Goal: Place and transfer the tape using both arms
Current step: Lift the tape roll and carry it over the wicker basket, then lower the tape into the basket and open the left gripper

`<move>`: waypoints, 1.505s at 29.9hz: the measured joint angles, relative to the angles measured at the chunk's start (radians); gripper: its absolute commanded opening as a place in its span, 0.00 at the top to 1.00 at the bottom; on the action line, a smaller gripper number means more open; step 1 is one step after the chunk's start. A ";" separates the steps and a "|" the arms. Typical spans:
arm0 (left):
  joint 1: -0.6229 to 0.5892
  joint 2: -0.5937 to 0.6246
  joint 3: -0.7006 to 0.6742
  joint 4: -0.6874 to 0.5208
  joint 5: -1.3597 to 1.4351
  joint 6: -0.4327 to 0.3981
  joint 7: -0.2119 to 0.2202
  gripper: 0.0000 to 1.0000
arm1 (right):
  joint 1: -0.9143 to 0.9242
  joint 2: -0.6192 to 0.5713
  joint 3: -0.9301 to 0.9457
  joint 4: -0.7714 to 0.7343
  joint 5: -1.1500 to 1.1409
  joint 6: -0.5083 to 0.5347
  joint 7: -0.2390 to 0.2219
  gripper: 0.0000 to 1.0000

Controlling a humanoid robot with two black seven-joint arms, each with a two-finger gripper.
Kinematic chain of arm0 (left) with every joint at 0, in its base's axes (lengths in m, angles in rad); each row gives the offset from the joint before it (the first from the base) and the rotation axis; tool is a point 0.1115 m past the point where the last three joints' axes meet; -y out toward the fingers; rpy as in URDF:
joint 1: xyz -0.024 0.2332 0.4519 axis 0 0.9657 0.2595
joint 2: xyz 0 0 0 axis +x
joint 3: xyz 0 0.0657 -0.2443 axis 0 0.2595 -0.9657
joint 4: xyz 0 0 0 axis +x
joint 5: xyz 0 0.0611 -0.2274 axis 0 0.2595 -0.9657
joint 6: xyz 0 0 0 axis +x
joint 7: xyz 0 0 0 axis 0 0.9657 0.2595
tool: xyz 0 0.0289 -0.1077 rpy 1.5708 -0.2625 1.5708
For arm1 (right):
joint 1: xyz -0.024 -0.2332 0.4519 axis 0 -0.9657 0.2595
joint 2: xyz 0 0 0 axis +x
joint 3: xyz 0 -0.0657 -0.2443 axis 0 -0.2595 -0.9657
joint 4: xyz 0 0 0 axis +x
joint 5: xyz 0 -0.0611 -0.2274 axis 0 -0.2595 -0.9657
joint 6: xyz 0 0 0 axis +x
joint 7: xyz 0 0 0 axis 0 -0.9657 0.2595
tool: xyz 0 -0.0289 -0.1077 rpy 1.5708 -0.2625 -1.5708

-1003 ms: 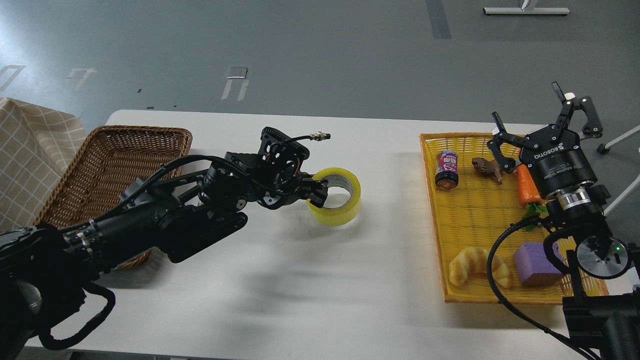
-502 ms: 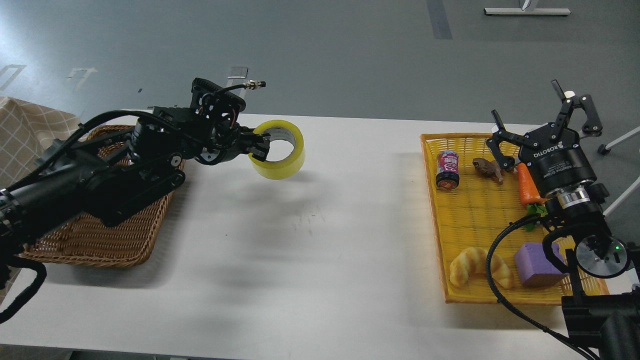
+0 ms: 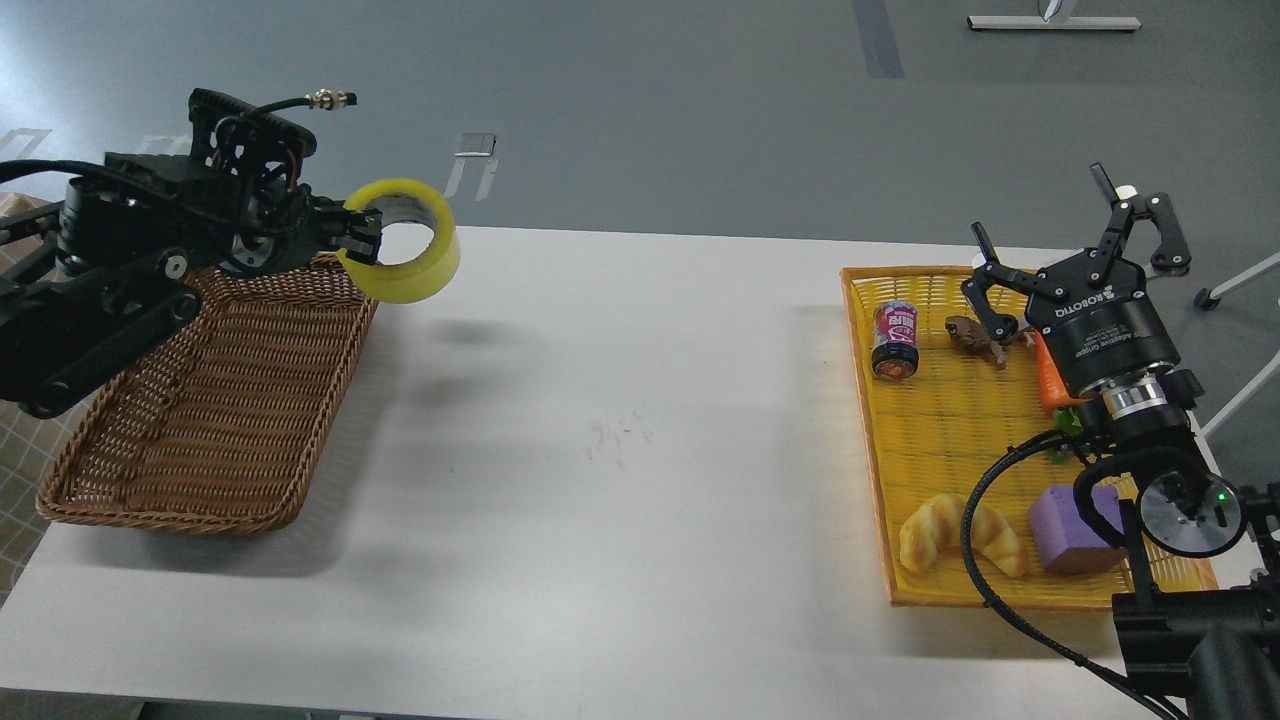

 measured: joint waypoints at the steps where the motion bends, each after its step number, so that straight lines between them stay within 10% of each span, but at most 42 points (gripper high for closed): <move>1: 0.004 0.015 0.002 0.001 -0.003 0.000 -0.001 1.00 | 0.002 0.002 -0.001 0.000 0.000 0.000 0.000 0.00; 45: 0.303 0.128 0.004 0.126 -0.096 0.125 -0.030 1.00 | -0.004 0.008 -0.010 -0.001 0.000 0.000 0.000 0.00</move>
